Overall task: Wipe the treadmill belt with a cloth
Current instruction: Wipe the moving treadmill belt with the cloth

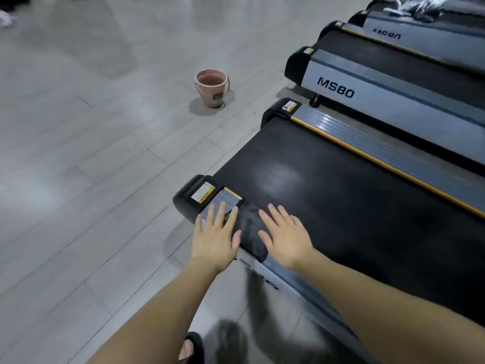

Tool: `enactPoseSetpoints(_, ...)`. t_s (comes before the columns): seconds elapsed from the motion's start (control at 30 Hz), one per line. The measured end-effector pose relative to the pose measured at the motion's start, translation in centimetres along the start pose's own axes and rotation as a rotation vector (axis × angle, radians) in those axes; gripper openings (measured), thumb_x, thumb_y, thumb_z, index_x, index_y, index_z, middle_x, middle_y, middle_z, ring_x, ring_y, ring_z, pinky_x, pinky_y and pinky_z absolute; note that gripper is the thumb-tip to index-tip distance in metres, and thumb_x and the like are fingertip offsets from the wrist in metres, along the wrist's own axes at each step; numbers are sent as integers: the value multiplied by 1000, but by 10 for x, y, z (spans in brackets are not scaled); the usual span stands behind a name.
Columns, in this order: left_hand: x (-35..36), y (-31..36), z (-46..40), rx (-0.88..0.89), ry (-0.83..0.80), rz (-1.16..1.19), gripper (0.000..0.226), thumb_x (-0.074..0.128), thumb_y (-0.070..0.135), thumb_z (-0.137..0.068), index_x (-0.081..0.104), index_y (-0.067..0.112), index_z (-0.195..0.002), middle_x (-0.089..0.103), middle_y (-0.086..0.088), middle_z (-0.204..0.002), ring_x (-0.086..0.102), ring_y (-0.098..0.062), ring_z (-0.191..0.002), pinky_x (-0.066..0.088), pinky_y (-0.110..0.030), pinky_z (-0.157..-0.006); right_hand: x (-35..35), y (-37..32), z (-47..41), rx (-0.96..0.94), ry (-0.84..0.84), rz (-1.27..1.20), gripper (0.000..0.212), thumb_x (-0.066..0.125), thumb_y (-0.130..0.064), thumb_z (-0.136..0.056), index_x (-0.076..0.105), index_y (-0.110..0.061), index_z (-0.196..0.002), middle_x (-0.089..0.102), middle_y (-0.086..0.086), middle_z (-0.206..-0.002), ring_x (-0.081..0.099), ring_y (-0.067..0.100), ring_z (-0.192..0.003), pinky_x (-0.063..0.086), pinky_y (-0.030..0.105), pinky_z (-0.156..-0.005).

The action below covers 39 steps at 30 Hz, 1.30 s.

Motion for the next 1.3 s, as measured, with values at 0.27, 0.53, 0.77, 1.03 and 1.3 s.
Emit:
enactPoseSetpoints(0.27, 121, -16, -29, 41, -26, -178, 59, 10, 52, -104, 9, 34, -160, 7, 3, -170, 1, -28, -156, 10, -54, -122, 123, 28, -59, -71, -83, 16, 81, 18, -76, -93, 4, -33, -159, -2, -2, -168, -2, 21, -155, 10, 44, -124)
enactPoseSetpoints(0.53, 123, 40, -9, 221, -88, -240, 56, 13, 49, -106, 15, 34, -159, 13, 5, -169, -4, -26, -157, -3, -57, -123, 141, 60, 11, 55, 152, -49, 58, 44, -59, -96, 45, -31, -146, 37, 1, -157, 30, 24, -145, 27, 41, -118)
enactPoseSetpoints(0.77, 115, 150, 37, 488, -171, -204, 56, 26, 48, -104, 19, 36, -158, 22, 11, -166, 4, -23, -157, 4, -56, -123, 121, 121, 168, 378, 128, -31, 26, 51, -41, -97, 56, -19, -112, 60, 4, -121, 53, 29, -117, 45, 40, -93)
enactPoseSetpoints(1.03, 82, 304, 84, 640, -22, -60, 56, 28, 45, -104, 19, 34, -159, 15, 1, -169, 8, -23, -156, 10, -49, -124, 71, 209, 326, 735, 343, -240, 20, 53, -36, -98, 55, -17, -104, 64, 7, -114, 59, 30, -108, 47, 38, -83)
enactPoseSetpoints(1.3, 46, 449, 101, 743, 73, 8, 59, 27, 45, -105, 14, 30, -160, 19, 1, -168, 10, -25, -156, 12, -50, -124, 19, 298, 415, 854, 448, -233, 23, 51, -43, -98, 55, -21, -104, 62, 1, -109, 61, 26, -102, 51, 41, -83)
Point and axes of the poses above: each hand's wrist, its own z-axis away from the middle knuckle, its own x-axis out of the palm, y = z × x, the point moved 4 cm from there along -z, towards the middle knuckle
